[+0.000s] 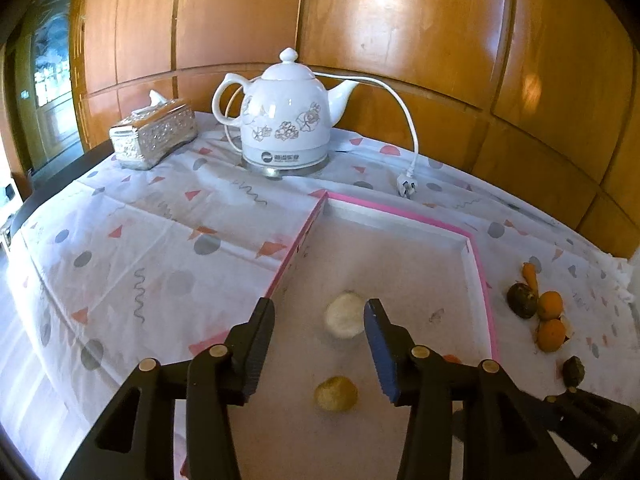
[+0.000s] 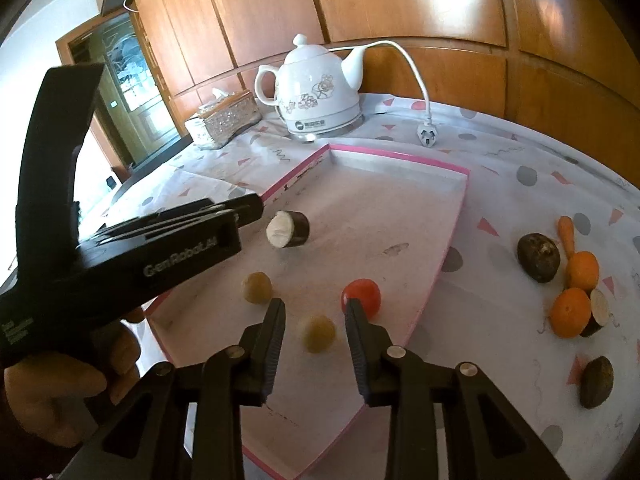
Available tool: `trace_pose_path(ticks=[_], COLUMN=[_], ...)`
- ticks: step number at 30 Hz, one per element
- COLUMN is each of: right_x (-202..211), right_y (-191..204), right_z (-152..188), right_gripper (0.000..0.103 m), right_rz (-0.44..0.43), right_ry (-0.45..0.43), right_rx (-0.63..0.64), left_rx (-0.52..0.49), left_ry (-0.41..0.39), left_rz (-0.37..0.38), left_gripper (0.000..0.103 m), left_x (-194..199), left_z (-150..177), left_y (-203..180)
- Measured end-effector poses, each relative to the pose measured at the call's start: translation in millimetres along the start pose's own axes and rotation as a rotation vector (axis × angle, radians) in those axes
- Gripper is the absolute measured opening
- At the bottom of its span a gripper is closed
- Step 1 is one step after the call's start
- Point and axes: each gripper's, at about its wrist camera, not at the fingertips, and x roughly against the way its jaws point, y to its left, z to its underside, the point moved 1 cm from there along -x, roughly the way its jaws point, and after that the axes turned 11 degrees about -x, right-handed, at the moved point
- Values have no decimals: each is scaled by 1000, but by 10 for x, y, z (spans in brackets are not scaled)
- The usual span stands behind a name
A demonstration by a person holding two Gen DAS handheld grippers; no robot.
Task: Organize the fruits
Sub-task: 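Carry the log slice into the tray while the right tool drops the yellow ball there, then move the right tool to the dark round brown disc and close on it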
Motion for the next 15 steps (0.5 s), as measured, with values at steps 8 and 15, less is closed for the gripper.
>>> trace_pose_path(ticks=[8,15], right_x=[204,342], right_y=[-102,-277], right_z=[-3,12], right_gripper=[33,35], right_rz=[104,175], right_ry=[-93,-140], right_rx=[-18,-58], left_rx=[-31,-87], left_ry=[-9,-34], left_rz=[22,48], left_gripper=[47,47], left_x=[133,254], left_z=[95,115], left_y=[-154,-361])
